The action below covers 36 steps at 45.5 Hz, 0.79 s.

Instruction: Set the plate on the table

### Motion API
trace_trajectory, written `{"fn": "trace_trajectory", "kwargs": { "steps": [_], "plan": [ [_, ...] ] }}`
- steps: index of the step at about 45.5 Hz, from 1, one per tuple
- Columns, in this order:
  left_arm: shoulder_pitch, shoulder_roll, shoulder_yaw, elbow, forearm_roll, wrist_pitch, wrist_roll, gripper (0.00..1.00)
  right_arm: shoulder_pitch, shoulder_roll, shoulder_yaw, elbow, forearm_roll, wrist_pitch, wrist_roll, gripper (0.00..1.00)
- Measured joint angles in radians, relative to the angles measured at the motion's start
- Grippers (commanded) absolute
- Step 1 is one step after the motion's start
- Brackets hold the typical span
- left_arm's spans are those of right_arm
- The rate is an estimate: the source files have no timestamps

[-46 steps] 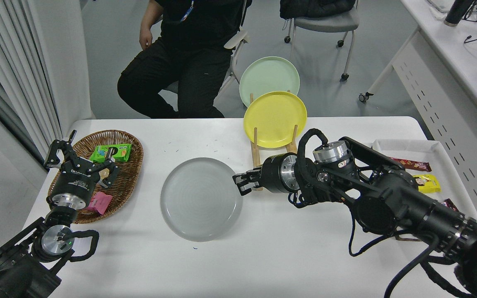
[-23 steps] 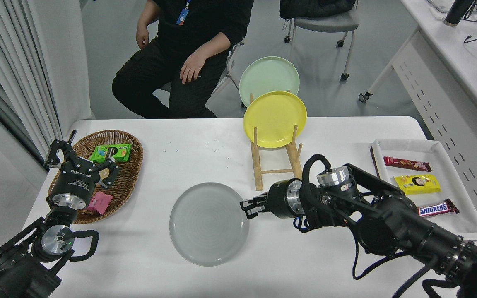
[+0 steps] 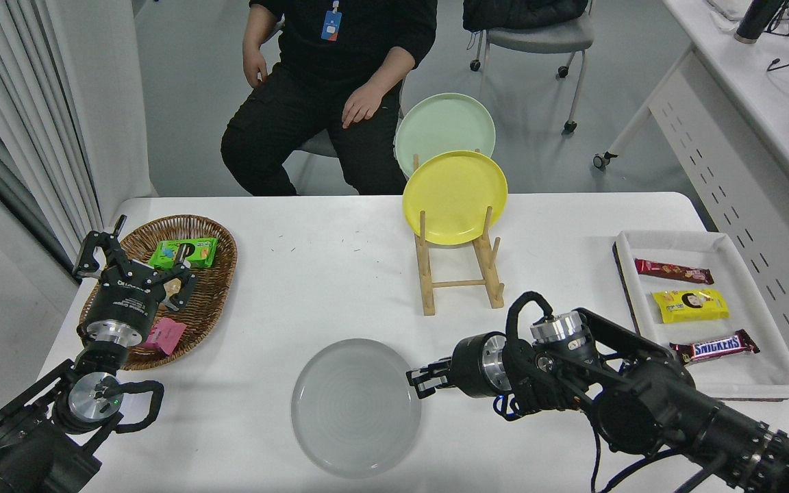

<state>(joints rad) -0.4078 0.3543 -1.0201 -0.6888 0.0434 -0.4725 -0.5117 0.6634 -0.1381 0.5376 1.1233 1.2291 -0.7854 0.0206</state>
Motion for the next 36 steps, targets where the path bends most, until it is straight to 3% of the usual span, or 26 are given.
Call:
{"fn": "trace_trajectory", "kwargs": {
  "steps": [36],
  "plan": [
    [0.000,0.000,0.000,0.000,0.000,0.000,0.000,0.98,-0.055,0.000,0.040,-0.037,-0.022,0.000,-0.029,0.00]
  ]
}}
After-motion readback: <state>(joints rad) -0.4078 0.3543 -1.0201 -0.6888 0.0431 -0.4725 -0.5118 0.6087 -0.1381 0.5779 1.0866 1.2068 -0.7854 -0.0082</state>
